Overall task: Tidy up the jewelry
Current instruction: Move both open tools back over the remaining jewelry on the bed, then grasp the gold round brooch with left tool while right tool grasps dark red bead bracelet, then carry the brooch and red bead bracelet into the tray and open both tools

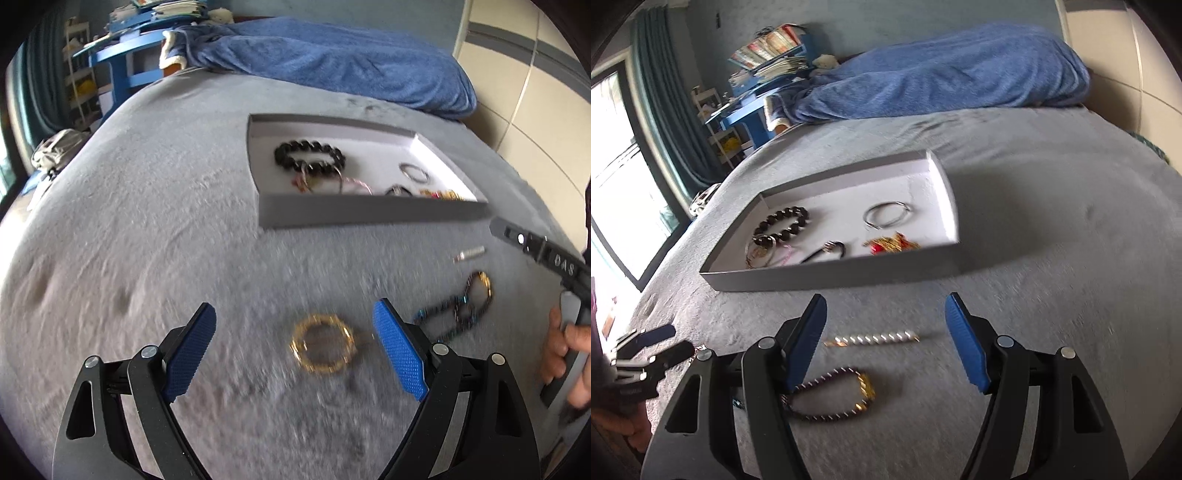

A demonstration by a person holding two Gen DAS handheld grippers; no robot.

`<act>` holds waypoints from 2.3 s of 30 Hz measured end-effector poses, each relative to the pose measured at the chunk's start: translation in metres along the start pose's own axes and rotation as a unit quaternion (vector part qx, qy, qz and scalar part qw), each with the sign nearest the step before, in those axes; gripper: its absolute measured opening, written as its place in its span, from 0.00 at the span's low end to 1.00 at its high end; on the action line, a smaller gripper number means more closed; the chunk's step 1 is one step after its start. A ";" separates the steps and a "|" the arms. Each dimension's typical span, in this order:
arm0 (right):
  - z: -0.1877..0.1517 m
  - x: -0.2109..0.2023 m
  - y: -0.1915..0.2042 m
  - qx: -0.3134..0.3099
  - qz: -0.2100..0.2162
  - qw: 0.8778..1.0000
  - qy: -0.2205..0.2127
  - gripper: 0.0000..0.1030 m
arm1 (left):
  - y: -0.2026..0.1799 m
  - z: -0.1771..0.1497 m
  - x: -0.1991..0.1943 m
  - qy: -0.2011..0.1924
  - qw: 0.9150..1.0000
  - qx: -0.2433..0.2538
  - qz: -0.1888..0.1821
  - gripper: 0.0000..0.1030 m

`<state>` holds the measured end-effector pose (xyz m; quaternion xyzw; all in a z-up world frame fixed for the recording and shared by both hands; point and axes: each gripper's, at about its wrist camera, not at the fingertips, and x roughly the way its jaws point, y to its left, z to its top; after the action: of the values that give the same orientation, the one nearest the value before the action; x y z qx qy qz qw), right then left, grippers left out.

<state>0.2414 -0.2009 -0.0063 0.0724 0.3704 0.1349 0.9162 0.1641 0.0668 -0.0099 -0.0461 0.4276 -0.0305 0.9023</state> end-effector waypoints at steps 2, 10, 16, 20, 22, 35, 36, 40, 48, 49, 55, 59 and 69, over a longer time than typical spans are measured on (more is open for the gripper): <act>-0.004 0.001 -0.004 0.006 -0.005 1.000 0.003 0.64 | -0.004 -0.005 0.001 0.004 1.000 0.009 0.002 0.84; -0.027 0.001 -0.004 0.007 -0.015 1.000 0.024 0.64 | -0.023 -0.020 0.014 0.017 0.998 0.058 0.023 0.78; -0.034 0.000 -0.001 -0.004 -0.013 0.999 0.030 0.64 | -0.027 -0.022 0.011 0.007 0.997 0.069 0.020 0.44; -0.041 0.001 0.006 -0.017 -0.006 0.999 0.042 0.60 | -0.024 -0.022 0.010 0.006 0.998 0.062 0.014 0.41; -0.044 0.002 0.012 -0.030 -0.008 0.998 0.050 0.52 | -0.025 -0.022 0.010 0.006 0.998 0.064 0.016 0.41; -0.048 0.004 0.031 -0.078 0.001 0.995 0.056 0.07 | -0.024 -0.020 0.010 0.007 0.998 0.063 0.013 0.41; -0.047 0.001 0.031 -0.077 0.002 0.996 0.051 0.06 | -0.024 -0.020 0.009 0.005 0.998 0.062 0.012 0.41; -0.041 -0.009 0.031 -0.072 0.007 0.997 0.025 0.06 | -0.022 -0.017 0.001 -0.008 0.998 0.058 0.008 0.41; -0.021 -0.035 0.028 -0.049 0.024 0.998 -0.034 0.06 | -0.025 -0.006 -0.014 -0.042 0.997 0.058 0.002 0.41; -0.019 -0.037 0.028 -0.048 0.025 0.998 -0.039 0.06 | -0.025 -0.004 -0.015 -0.044 0.997 0.059 0.002 0.41; -0.005 -0.048 0.025 -0.038 0.036 0.997 -0.058 0.06 | -0.029 0.009 -0.017 -0.057 0.996 0.072 0.003 0.41; 0.003 -0.051 0.025 -0.039 0.039 0.996 -0.066 0.06 | -0.028 0.020 -0.018 -0.065 0.995 0.076 0.003 0.41; 0.017 -0.045 0.033 -0.053 0.045 0.995 -0.072 0.06 | -0.028 0.041 -0.011 -0.069 0.995 0.075 -0.010 0.41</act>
<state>0.2153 -0.1833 0.0432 0.0494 0.2926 0.1898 0.9359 0.1884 0.0419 0.0278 0.0155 0.3600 -0.0687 0.9303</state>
